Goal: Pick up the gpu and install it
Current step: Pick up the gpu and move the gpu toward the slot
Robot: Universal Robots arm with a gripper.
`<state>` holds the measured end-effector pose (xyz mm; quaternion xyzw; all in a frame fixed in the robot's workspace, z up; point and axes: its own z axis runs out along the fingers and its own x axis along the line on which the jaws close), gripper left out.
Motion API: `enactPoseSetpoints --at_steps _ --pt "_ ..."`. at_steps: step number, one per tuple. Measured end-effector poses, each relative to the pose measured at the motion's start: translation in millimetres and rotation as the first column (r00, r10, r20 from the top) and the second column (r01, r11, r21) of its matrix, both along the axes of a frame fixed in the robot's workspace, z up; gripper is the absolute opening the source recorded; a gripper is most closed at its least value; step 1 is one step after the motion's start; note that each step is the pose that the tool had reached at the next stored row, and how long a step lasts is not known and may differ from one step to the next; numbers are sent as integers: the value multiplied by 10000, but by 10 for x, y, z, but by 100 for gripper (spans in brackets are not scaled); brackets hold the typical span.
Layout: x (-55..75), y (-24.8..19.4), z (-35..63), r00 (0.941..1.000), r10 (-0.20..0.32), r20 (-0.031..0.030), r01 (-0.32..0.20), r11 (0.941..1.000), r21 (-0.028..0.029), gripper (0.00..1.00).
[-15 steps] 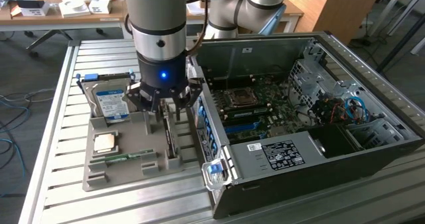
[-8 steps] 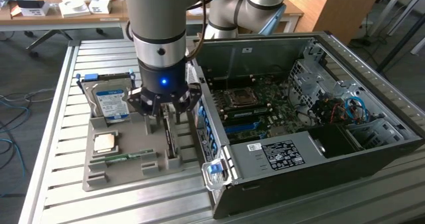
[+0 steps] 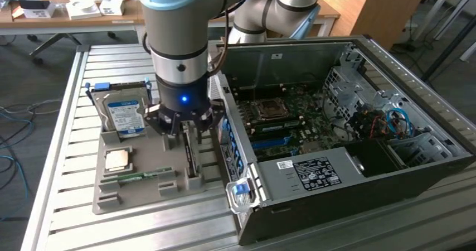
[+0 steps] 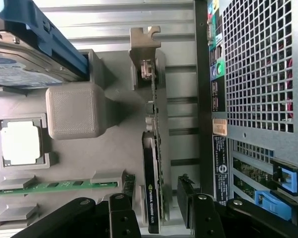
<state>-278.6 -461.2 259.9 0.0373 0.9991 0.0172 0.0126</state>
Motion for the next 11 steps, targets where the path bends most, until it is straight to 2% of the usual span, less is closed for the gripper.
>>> enactPoseSetpoints --at_steps 11 --pt "0 0 -180 10000 -1 1 1 10000 5 47"
